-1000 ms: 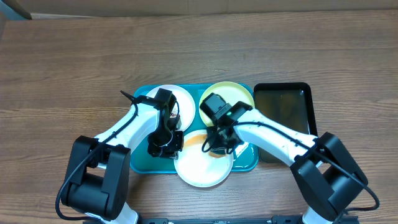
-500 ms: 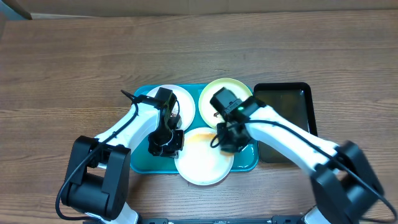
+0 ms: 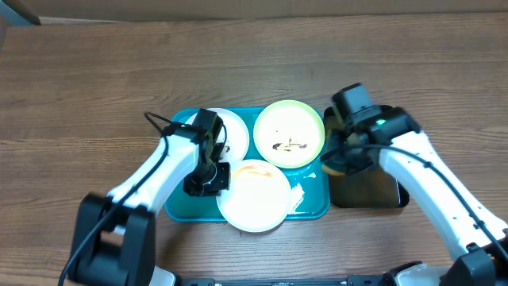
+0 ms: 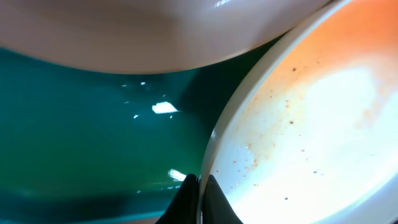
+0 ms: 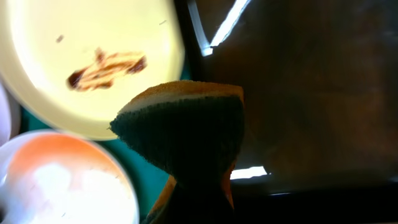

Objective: Clean dirty plates on tray and stack at the side
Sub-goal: 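Return the sponge with right gripper to the black pan, then lift the cleaned white plate with left gripper and place it left of tray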

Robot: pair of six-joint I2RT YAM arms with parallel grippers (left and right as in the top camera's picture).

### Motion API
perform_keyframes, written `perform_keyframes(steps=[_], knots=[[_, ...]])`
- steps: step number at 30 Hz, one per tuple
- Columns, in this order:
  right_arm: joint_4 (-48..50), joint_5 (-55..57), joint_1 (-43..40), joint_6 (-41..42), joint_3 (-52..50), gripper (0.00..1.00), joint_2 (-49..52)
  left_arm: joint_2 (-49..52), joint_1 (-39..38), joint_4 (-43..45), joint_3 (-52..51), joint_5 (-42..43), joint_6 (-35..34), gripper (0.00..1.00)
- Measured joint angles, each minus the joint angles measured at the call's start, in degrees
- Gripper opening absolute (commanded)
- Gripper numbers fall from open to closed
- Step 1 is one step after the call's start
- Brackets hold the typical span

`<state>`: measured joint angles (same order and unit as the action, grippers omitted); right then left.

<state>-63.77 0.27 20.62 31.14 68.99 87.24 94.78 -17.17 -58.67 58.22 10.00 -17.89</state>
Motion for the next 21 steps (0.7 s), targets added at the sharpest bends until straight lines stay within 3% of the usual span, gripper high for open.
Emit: perform_keyframes(steps=[9, 21], knots=[[-1.9, 0.2, -9.3, -3.5, 0.0, 0.04, 0.0, -11.3, 0.0, 1.0, 0.0, -8.4, -0.7, 0.04], [-1.7, 0.8, -9.8, -5.7, 0.0, 0.04, 0.0, -18.3, -3.2, 3.0, 1.2, -21.6, -1.8, 0.04]])
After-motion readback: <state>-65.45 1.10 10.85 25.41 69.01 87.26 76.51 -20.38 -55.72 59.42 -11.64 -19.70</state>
